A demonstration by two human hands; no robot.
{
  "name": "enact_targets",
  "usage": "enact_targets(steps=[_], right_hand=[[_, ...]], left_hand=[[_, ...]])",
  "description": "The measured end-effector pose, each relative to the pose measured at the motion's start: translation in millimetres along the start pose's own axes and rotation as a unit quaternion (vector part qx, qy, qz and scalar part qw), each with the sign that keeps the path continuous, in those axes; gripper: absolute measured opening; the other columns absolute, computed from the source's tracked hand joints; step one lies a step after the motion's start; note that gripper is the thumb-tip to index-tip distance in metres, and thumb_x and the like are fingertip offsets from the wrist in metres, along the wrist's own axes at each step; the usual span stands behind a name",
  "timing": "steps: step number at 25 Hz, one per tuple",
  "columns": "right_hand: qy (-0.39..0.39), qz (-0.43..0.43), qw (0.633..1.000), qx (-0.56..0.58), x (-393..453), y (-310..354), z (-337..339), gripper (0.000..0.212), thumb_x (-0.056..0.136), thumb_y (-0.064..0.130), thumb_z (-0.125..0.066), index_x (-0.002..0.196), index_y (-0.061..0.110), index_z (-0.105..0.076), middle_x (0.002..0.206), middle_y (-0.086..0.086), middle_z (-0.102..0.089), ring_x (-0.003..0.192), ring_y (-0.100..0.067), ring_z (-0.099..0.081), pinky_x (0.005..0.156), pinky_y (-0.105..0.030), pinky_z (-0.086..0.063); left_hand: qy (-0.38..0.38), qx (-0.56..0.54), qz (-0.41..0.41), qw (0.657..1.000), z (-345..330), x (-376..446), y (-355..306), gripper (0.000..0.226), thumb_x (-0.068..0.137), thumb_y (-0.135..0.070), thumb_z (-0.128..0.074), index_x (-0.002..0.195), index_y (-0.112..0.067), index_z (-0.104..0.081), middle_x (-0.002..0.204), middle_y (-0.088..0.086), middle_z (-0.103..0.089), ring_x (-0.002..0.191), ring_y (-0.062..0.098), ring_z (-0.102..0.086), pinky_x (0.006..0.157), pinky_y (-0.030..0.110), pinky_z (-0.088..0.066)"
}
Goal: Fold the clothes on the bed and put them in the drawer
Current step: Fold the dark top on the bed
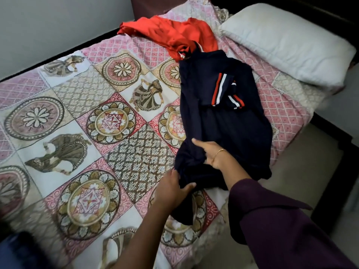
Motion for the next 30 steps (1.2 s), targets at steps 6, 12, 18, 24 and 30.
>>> enact_targets(steps=[6,12,18,24,30], right_hand=[[-0.010,0.010,0.977,0.214,-13.1,-11.2,4.6,0.026,0.100,0.022,-0.043,0.119,0.009,-0.055,0.116,-0.008,-0.059,0.110,-0.026,-0.057,0.084,-0.034,-0.047],[0.055,-0.005,0.983,0.177,-47.3,-34.4,31.6,0.030,0.093,0.043,-0.049,0.090,0.016,-0.062,0.082,0.001,-0.067,0.076,-0.014,-0.061,0.069,-0.029,-0.047],[0.061,-0.013,0.997,-0.038,-65.6,-61.1,43.4,0.028,0.093,0.011,-0.055,0.118,-0.001,-0.058,0.098,-0.006,-0.064,0.081,-0.014,-0.060,0.071,-0.020,-0.050],[0.083,0.037,0.961,0.260,-77.2,-64.3,44.5,0.025,0.099,0.016,-0.041,0.106,0.004,-0.061,0.106,-0.008,-0.067,0.086,-0.016,-0.066,0.084,-0.026,-0.052],[-0.234,0.178,0.952,-0.084,-75.1,-46.3,76.3,0.019,0.092,0.001,-0.048,0.102,-0.002,-0.064,0.102,-0.017,-0.062,0.096,-0.030,-0.058,0.086,-0.033,-0.045]], left_hand=[[0.005,-0.021,-0.105,0.994,-32.5,-13.9,-11.8,0.066,0.078,-0.036,-0.063,0.132,-0.011,-0.036,0.109,0.012,-0.061,0.095,0.030,-0.059,0.075,0.036,-0.046],[0.358,-0.344,0.016,0.868,-81.6,-38.5,-41.4,0.081,0.067,-0.057,-0.058,0.136,-0.019,-0.038,0.135,0.009,-0.051,0.116,0.025,-0.055,0.093,0.042,-0.050],[0.312,-0.256,0.031,0.915,-72.5,-35.6,-45.2,0.032,0.096,-0.018,-0.045,0.125,-0.005,-0.050,0.096,0.013,-0.067,0.060,0.021,-0.066,0.060,0.036,-0.056],[0.017,-0.359,-0.018,0.933,-39.8,-14.8,-38.4,0.029,0.092,-0.008,-0.053,0.121,-0.014,-0.049,0.101,0.002,-0.060,0.091,0.018,-0.058,0.079,0.030,-0.048],[0.152,-0.506,0.033,0.848,-67.9,-29.1,-36.9,0.033,0.095,-0.042,-0.046,0.110,-0.019,-0.063,0.108,0.000,-0.069,0.100,0.017,-0.065,0.080,0.029,-0.052]])
Point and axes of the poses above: each hand's wrist, its own x-axis towards the middle knuckle, its own z-axis out of the back of the hand, y = z × x, the point moved 6 cm from there along x, towards the middle knuckle
